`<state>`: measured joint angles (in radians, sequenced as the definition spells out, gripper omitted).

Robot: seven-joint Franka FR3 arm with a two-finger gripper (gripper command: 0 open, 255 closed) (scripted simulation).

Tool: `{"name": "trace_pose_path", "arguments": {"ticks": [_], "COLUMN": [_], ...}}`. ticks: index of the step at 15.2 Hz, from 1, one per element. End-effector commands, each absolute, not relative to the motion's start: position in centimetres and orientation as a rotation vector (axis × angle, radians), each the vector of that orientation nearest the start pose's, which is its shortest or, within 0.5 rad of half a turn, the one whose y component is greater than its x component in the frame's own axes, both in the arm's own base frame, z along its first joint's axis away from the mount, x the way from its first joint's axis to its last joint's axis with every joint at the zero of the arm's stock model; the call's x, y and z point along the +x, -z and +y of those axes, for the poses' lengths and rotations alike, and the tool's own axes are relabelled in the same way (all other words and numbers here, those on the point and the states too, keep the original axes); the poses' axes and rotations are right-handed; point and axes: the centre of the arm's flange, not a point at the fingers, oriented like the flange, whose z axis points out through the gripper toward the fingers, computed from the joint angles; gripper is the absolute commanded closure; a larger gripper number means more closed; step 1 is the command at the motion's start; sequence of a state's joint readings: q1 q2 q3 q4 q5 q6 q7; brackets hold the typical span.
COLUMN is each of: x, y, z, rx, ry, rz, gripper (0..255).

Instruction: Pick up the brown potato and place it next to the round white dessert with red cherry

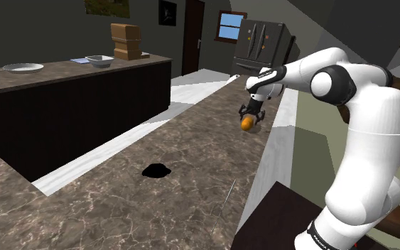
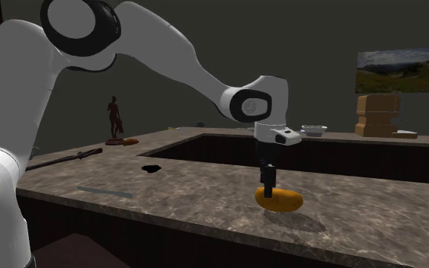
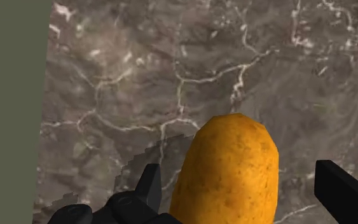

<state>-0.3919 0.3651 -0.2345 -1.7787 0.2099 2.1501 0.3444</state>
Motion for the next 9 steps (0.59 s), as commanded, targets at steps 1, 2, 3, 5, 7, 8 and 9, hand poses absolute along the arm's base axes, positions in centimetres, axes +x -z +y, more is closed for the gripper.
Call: {"name": "trace_pose_path", "arguments": {"ticks": [1, 2, 3, 5, 7, 8, 9], "x": [53.5, 53.6, 53.6, 53.6, 53.6, 53.6, 53.6], "y": [-34.8, -34.3, -33.8, -33.5, -33.5, -33.5, -33.5], "z": [-36.3, -36.2, -36.2, -36.2, -36.2, -36.2, -36.2], "rx": [-2.624, -2.624, -2.624, -2.624, -2.624, -2.624, -2.624], "ry": [0.050, 0.050, 0.050, 0.050, 0.050, 0.050, 0.050], "rz": [1.556, 1.556, 1.556, 1.556, 1.556, 1.556, 1.556], "gripper": [0, 0, 0, 0, 0, 0, 0]}}
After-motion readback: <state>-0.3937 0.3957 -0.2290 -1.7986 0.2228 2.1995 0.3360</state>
